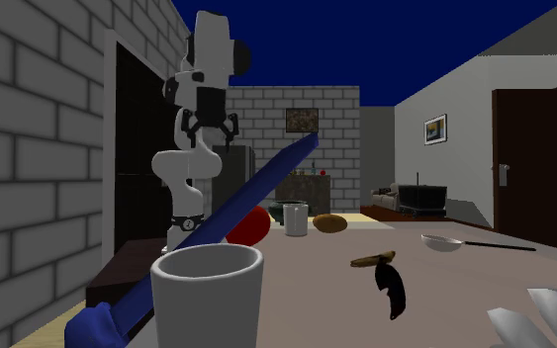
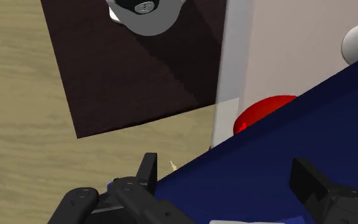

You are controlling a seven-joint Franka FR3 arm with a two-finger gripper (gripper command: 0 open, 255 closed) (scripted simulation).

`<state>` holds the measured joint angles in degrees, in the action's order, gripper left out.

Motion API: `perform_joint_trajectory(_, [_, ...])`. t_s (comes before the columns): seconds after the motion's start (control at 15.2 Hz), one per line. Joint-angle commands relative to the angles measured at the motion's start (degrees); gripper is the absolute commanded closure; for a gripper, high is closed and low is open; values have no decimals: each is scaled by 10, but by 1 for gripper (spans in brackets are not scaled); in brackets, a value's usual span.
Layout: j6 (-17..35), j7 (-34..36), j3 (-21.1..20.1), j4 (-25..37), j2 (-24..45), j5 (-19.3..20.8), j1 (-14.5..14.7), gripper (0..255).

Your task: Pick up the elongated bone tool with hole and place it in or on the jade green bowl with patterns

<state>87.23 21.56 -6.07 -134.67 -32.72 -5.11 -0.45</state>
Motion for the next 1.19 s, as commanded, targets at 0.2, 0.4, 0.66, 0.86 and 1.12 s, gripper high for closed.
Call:
perform_joint_trajectory(0.2, [20, 83, -26, 58, 118, -67, 4, 0])
perform_joint_trajectory(0.4, [30, 127, -36, 98, 187, -102, 7, 0])
perform_joint_trajectory(0.66, [42, 181, -45, 158, 280, -146, 11, 0])
perform_joint_trajectory(0.86, [49, 219, -50, 207, 349, -178, 15, 0])
perform_joint_trajectory(1.12, [57, 266, -53, 279, 442, -220, 20, 0])
